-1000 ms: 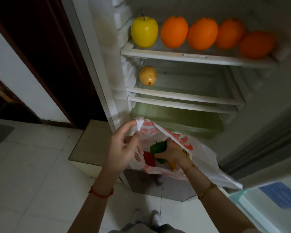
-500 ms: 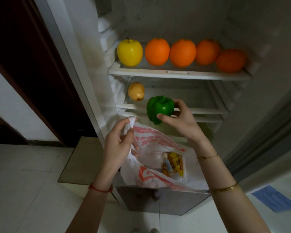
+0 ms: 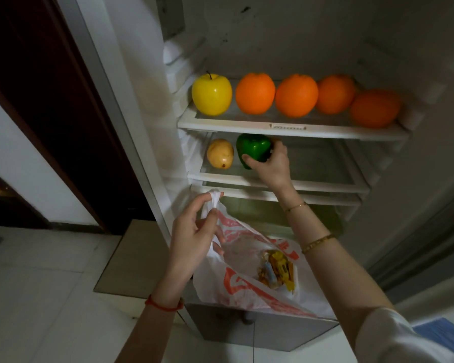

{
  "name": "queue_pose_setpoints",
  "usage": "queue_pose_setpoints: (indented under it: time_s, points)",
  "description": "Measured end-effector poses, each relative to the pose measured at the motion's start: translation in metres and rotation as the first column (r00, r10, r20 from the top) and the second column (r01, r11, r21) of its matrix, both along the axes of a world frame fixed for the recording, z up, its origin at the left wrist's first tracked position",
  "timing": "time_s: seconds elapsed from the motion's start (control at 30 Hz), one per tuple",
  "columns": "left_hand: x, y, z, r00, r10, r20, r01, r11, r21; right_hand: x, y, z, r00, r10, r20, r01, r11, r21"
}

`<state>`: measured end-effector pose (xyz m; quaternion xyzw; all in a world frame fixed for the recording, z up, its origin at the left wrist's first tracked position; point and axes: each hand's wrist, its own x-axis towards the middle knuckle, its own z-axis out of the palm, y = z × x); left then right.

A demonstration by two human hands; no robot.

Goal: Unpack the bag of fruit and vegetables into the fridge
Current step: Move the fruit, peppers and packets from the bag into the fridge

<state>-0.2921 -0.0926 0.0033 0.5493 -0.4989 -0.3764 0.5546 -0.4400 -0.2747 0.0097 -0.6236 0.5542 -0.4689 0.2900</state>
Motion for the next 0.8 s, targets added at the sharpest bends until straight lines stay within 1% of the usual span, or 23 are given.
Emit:
queue_pose_setpoints:
  time_s: [0.13,0.27,0.4,0.47,0.53,0.57,0.6,0.63,0.67,0.7,0.73,0.77,0.8]
  points:
    - [0.003,0.000,-0.003,1.000,0.002,-0.001,-0.002,1.000,0.013,0.001,-0.002,-0.006,1.000,0.002,0.021,-0.002,1.000,-0.012]
    - [0.002,0.002,-0.004,1.000,0.001,-0.002,-0.001,1.000,0.014,-0.005,0.002,-0.015,0.996,0.021,0.081,-0.022,1.000,0.011]
    - [0.001,0.007,-0.003,1.000,0.000,0.000,0.000,1.000,0.016,-0.012,0.015,-0.013,0.997,-0.007,0.074,0.004,0.999,0.045]
    - [0.000,0.011,-0.002,1.000,0.000,0.003,0.000,1.000,0.009,-0.017,0.028,-0.009,0.996,-0.066,0.064,0.065,0.998,0.014]
    - [0.001,0.014,-0.004,1.000,0.009,0.018,-0.009,1.000,0.007,-0.025,0.046,-0.005,0.992,-0.127,0.023,0.129,0.989,-0.067]
    - [0.002,0.015,-0.006,1.000,0.017,0.026,-0.017,1.000,0.009,-0.029,0.055,-0.004,0.993,-0.121,0.008,0.121,0.989,-0.083]
    - [0.004,0.016,-0.008,0.999,0.023,0.040,-0.023,1.000,0.013,-0.033,0.065,-0.002,0.998,-0.065,0.020,0.066,0.996,-0.052]
    - [0.004,0.018,-0.011,0.998,0.028,0.051,-0.029,0.999,0.018,-0.036,0.074,-0.001,0.998,0.040,0.058,-0.042,0.999,0.028]
    - [0.005,0.020,-0.012,0.998,0.031,0.053,-0.033,0.999,0.021,-0.039,0.084,-0.001,0.980,0.170,0.102,-0.182,0.974,0.134]
    - [0.005,0.024,-0.013,0.998,0.035,0.053,-0.036,0.999,0.022,-0.041,0.093,-0.001,0.941,0.308,0.142,-0.334,0.914,0.231]
    - [0.005,0.027,-0.013,0.998,0.035,0.055,-0.036,0.999,0.018,-0.042,0.101,-0.002,0.890,0.435,0.139,-0.456,0.829,0.323]
    - [0.005,0.031,-0.013,0.998,0.036,0.061,-0.037,0.999,0.015,-0.041,0.108,-0.005,0.833,0.545,0.098,-0.533,0.740,0.410]
    - [0.004,0.035,-0.012,0.997,0.037,0.064,-0.038,0.999,0.015,-0.040,0.114,-0.013,0.777,0.628,0.041,-0.562,0.664,0.493]
